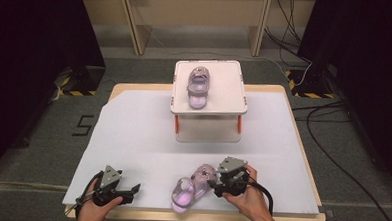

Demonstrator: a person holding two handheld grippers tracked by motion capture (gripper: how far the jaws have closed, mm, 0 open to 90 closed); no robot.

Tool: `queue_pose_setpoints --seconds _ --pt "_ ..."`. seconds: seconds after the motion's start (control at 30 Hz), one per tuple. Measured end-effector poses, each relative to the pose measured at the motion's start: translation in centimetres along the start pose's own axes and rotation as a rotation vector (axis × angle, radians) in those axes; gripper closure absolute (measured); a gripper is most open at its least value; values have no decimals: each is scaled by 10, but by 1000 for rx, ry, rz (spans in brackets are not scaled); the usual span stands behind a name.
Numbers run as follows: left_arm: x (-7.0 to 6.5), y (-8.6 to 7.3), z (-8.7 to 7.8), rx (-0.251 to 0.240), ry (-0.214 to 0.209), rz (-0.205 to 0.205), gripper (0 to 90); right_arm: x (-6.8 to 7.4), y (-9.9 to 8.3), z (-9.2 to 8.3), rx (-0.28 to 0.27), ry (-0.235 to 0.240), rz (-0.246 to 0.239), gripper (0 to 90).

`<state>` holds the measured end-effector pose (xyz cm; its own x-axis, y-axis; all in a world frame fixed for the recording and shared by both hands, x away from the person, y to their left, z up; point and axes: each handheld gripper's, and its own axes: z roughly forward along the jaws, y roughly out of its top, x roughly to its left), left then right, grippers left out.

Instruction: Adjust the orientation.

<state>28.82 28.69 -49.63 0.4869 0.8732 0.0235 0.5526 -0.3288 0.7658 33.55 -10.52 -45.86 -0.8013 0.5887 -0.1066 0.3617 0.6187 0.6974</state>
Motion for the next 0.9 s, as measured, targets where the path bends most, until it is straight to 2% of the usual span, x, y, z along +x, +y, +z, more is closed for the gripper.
queue_pose_setpoints --seconds 0.07,0.13,0.17,0.23,0.3,0.4,0.5,0.63,0.77,0.9 --pt "0 0 1 0 -1 1 153 -4 -2 1 -3 -20 11 323" --pt "-1 0 0 -2 -5 3 153 -7 -4 0 -18 9 43 311" --pt "0 1 0 -1 -4 4 152 -5 -3 -3 -42 21 57 287" --pt "0 1 1 -2 -2 -1 153 -3 -2 -4 -50 23 56 275" --pt "0 1 1 -1 -4 2 152 7 -1 -4 -68 44 49 254" --pt "0 1 2 0 -5 6 153 14 0 0 -64 51 34 251" --pt "-1 1 2 2 -8 9 153 18 -1 6 -52 22 12 235" --pt "0 1 2 4 -7 9 153 15 -2 9 -50 24 24 249" --pt "0 1 2 3 -7 6 153 9 -3 8 -44 -6 13 271" --pt "-1 1 2 5 -11 6 153 5 -4 9 -52 22 17 277"
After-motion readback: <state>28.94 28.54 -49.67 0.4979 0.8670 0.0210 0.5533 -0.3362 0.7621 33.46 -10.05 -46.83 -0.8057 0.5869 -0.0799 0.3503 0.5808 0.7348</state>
